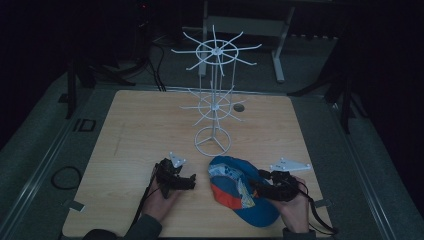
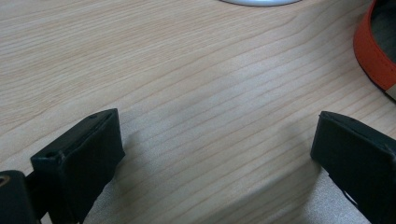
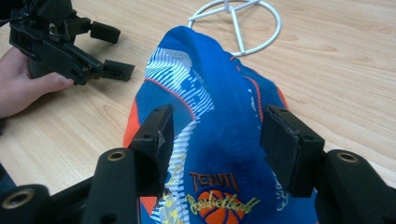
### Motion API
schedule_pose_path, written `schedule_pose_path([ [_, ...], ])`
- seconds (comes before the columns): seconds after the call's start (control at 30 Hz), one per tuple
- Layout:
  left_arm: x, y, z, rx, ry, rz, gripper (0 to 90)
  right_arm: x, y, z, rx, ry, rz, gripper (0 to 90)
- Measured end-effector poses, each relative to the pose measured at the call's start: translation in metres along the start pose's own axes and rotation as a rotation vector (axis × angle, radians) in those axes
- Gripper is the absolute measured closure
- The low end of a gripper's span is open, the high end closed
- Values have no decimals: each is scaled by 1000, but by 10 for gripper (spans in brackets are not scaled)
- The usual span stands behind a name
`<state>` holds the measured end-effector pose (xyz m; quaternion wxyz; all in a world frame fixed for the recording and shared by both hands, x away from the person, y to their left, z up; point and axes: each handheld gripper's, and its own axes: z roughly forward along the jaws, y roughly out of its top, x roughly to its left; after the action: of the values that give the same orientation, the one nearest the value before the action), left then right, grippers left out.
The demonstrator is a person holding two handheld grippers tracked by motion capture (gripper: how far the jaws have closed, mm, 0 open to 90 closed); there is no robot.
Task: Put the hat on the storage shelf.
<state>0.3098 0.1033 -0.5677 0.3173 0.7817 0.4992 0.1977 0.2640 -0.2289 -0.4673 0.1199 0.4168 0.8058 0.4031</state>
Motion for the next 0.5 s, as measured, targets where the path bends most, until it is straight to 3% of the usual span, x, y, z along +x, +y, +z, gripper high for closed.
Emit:
schedule_pose_path([
  [0.2, 0, 0, 0, 0, 0, 0, 26, 0, 3, -2, 9, 7, -4, 444],
  [0.43, 0, 0, 0, 0, 0, 0, 26, 1, 16, -2, 29, 6, -27, 417],
  [0.5, 0, 0, 0, 2, -1, 0, 26, 0, 22, 0, 41, 25, -24, 408],
])
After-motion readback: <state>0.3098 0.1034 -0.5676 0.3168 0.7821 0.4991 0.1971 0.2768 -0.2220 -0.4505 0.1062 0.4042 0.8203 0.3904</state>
